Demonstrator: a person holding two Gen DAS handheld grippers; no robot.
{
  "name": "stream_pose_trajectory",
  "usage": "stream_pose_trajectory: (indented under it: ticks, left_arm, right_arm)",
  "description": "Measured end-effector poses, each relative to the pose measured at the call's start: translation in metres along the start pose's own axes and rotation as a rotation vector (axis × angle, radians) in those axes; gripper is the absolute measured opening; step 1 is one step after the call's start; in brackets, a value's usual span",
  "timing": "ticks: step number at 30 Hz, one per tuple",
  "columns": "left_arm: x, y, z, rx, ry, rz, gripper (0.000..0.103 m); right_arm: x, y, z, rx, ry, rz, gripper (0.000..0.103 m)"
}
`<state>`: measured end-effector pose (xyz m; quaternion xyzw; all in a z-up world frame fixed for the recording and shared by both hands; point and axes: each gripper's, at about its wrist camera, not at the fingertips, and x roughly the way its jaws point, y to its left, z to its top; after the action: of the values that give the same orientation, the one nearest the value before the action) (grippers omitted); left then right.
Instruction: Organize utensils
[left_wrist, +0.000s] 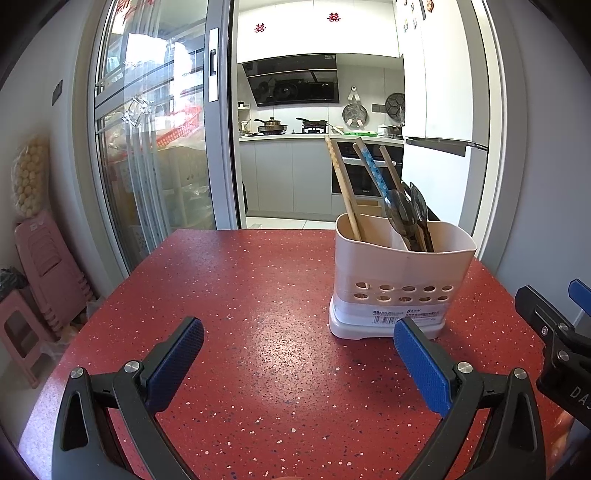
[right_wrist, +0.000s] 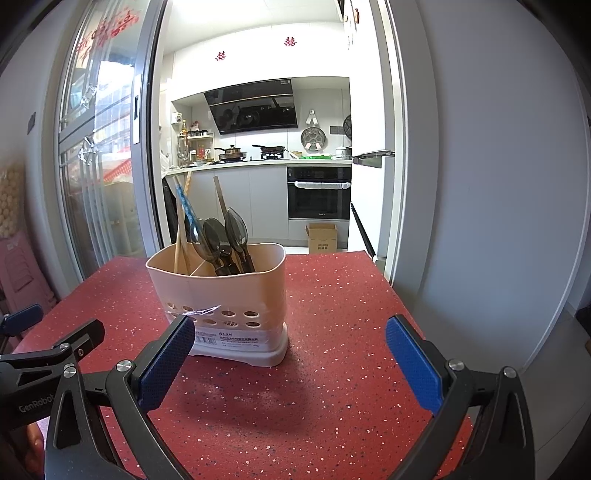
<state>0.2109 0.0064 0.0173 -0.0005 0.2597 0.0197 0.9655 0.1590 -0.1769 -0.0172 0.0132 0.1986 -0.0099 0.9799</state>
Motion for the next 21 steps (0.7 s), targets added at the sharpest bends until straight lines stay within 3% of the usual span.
stream_pose_trajectory:
  ticks: [21]
  left_arm:
    - [-0.0011,-0.002,0.0011,0.003,0.002,-0.006,0.103]
  right_arm:
    - [-0.0014,-0.0019,0.0003,0.002,0.005,-0.002,0.103]
